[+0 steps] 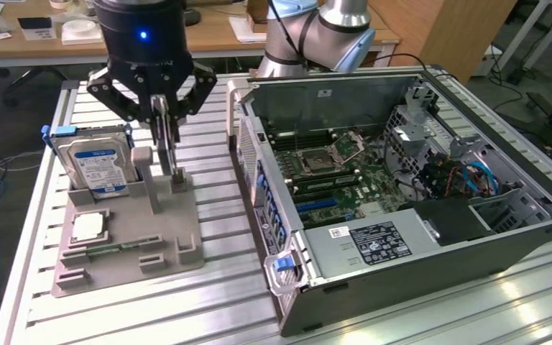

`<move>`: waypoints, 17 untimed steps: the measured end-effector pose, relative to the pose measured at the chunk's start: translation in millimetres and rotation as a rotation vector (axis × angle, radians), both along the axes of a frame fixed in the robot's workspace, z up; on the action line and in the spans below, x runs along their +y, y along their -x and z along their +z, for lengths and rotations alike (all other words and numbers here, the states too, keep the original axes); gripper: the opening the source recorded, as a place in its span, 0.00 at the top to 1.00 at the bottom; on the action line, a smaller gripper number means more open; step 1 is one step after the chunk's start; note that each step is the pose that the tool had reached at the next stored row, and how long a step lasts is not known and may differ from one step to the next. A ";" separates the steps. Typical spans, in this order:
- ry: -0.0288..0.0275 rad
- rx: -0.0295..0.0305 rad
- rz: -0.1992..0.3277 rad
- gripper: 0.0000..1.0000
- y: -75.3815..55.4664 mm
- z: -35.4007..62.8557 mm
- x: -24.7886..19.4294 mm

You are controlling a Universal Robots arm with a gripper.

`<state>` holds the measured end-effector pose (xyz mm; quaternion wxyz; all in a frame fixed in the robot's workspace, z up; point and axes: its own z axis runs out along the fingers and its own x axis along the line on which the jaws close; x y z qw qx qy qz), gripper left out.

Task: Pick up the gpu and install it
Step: 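Pick up the gpu and move the gpu toward the slot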

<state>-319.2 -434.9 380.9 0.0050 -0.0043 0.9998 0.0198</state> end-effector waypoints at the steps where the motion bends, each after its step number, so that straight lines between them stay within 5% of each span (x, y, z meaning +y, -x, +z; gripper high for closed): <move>1: 0.0000 0.0000 0.000 0.72 0.0 2.6 0.0; 7: 0.0000 0.0000 0.000 0.72 0.0 16.7 0.0; 17: 0.0001 0.0002 0.000 0.72 -2.0 17.4 0.0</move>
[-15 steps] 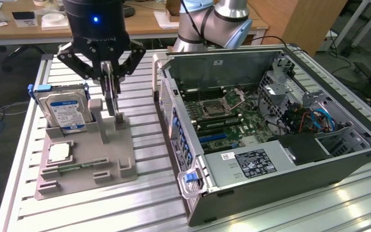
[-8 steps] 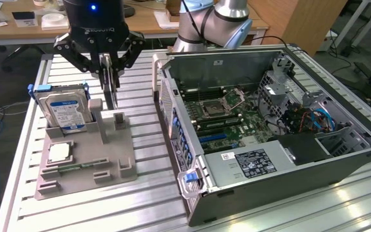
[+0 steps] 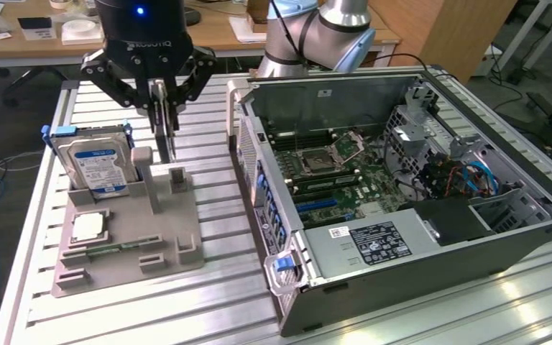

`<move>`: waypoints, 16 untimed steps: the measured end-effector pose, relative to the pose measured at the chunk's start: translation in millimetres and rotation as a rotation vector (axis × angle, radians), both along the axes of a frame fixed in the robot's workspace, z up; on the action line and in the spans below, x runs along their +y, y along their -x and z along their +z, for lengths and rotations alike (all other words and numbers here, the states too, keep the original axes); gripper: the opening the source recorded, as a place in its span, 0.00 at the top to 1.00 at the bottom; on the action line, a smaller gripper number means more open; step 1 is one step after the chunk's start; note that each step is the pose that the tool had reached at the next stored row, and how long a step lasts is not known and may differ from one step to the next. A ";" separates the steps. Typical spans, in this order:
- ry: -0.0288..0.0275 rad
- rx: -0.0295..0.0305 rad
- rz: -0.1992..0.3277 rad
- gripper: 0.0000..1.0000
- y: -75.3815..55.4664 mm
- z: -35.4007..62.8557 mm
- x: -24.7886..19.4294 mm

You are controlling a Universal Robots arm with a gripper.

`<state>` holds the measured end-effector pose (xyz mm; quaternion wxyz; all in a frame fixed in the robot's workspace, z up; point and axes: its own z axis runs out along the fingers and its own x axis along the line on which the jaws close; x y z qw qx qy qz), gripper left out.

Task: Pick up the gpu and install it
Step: 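Pick up the gpu and move the gpu toward the slot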

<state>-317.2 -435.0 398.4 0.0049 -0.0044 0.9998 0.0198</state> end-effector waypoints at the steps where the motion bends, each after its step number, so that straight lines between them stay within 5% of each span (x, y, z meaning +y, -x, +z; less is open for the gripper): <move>1: -0.0001 -0.0002 0.000 0.72 -1.3 -0.1 0.0; 16: -0.0001 -0.0002 0.000 0.72 -32.9 -0.1 0.0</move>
